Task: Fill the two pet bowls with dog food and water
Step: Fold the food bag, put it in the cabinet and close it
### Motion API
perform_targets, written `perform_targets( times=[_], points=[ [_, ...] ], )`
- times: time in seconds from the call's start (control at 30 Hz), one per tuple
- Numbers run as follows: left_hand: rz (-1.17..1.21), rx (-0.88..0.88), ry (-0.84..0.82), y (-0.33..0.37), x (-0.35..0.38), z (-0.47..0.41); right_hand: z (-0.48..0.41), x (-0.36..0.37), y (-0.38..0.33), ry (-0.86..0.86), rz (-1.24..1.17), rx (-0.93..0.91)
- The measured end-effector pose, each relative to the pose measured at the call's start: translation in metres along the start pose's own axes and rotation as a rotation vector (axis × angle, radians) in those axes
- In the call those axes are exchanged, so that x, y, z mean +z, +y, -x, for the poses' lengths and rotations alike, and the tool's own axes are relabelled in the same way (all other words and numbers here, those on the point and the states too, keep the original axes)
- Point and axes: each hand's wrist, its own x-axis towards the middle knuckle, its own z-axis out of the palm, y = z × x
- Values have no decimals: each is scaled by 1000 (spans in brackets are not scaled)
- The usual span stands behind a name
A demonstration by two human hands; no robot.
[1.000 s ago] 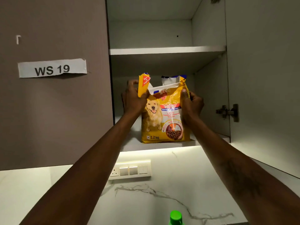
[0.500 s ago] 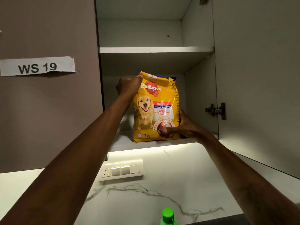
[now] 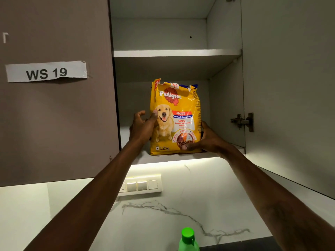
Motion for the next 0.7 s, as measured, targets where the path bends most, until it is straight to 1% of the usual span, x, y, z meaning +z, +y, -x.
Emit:
perform_targets(
  times=[0.07, 0.13, 0.2, 0.27, 0.33, 0.4, 0.53, 0.7],
  points=[
    [38, -104, -58, -13, -2, 6, -4, 1, -1, -23, 15, -1],
    [66, -154, -104, -19, -2, 11, -7, 3, -3, -45, 19, -7],
    [63, -154, -140, -23, -3, 13, -8, 5, -5, -67, 14, -25],
    [68, -144, -217, -27, -5, 15, -9, 7, -4, -71, 25, -43],
    [-10, -102, -252, -30, -7, 17, -8, 7, -4, -72, 31, -46],
    [-72, -59, -242, -31, -8, 20, -5, 7, -4, -65, 48, -31],
    [-105, -45, -217, -30, -9, 30, 6, 6, -5, -47, 85, 1],
    [-226, -7, -174, -29, -15, 44, 28, 3, -11, 47, 103, 85]
  ],
)
